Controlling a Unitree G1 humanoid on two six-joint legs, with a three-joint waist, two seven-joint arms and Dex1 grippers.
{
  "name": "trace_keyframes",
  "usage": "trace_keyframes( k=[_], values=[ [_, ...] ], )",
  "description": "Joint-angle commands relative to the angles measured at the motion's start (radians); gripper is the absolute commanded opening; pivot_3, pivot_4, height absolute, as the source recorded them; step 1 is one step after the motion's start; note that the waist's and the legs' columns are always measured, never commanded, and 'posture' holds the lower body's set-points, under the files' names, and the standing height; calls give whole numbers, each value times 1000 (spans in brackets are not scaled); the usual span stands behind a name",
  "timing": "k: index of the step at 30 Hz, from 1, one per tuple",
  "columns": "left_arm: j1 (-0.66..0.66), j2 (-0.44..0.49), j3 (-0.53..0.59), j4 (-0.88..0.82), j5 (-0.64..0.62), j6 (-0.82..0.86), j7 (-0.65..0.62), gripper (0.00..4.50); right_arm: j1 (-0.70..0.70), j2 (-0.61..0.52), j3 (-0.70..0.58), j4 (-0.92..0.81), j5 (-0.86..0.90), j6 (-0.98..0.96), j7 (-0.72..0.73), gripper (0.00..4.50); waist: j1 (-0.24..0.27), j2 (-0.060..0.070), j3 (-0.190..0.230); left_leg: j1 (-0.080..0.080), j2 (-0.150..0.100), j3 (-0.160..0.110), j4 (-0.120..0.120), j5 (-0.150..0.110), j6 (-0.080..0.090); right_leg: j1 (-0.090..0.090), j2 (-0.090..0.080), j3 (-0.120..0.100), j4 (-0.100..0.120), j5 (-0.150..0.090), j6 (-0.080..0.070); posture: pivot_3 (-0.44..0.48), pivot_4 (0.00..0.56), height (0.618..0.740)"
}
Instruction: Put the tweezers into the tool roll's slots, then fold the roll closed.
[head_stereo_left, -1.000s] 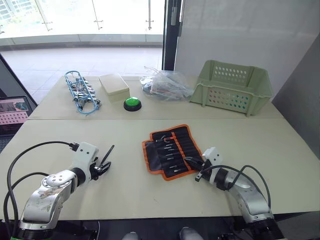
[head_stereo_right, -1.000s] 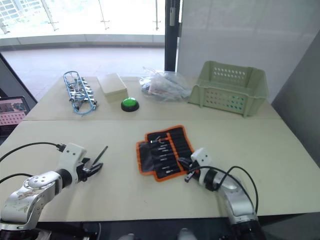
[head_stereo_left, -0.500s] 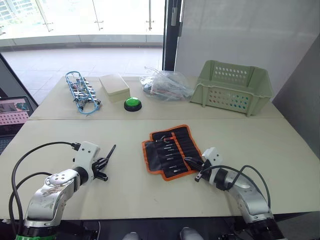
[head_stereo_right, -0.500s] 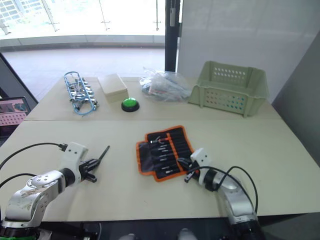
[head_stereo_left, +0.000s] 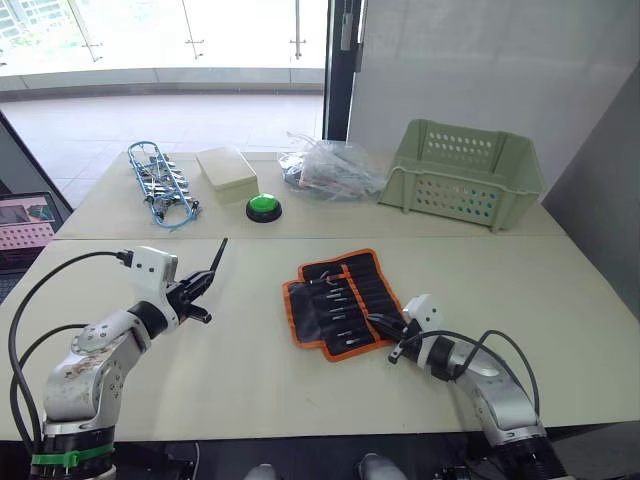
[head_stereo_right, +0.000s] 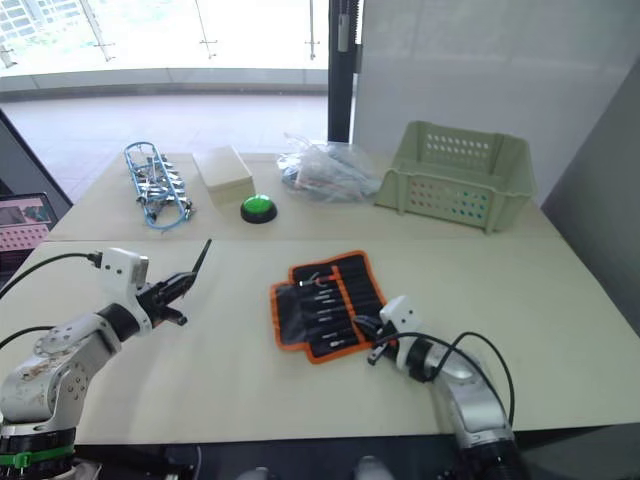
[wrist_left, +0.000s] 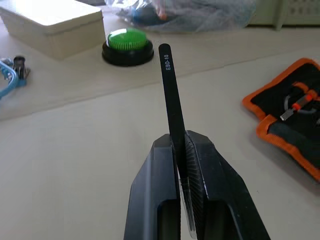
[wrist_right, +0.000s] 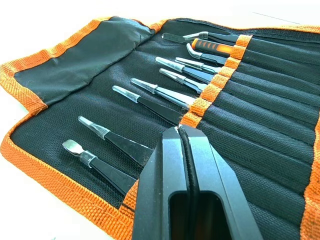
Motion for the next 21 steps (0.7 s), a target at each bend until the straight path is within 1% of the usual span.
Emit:
trace_keyframes(
  k=[1, 5, 9, 13, 17, 21],
  values=[
    [-33, 31, -14, -13, -24, -27, -54, 14, 27, 10, 57, 29, -20, 30, 17, 0, 1, 0, 0, 0, 0, 0, 0, 0, 0, 0, 0, 0, 0, 0, 0, 0, 150, 740],
    [-97, 83, -116, -15, -22, -26, -161, 14, 36, 11, 55, 23, -19, 30, 10, 0, 3, -1, 0, 0, 0, 0, 0, 0, 0, 0, 0, 0, 0, 0, 0, 0, 150, 740],
    [-196, 136, -270, -2, 4, -13, -286, 14, 53, 3, 57, -1, -28, 32, 2, 0, 0, -1, 1, 0, 0, 0, 0, 0, 0, 0, 1, 0, 0, 0, 0, 0, 150, 740],
    [-305, 159, -433, 26, 37, 25, -388, 14, 67, -5, 43, -46, -18, 53, -12, 0, 2, 0, 1, -1, 0, 0, 0, 0, 0, 0, 1, 0, -1, 0, 0, 0, 150, 740],
    [-404, 143, -588, 77, 96, 40, -466, 14, 87, -28, 51, -95, -27, 68, -10, 0, 4, 1, 1, -2, 0, 0, 0, 0, 0, 0, 1, 0, -1, 0, 0, 0, 150, 740],
    [-481, 115, -687, 133, 147, 88, -493, 14, 99, -46, 49, -127, -27, 81, -19, 0, 5, 1, 2, -3, -1, 0, 0, 0, 0, -1, 1, 0, -1, 0, 0, 0, 150, 740]
  ],
)
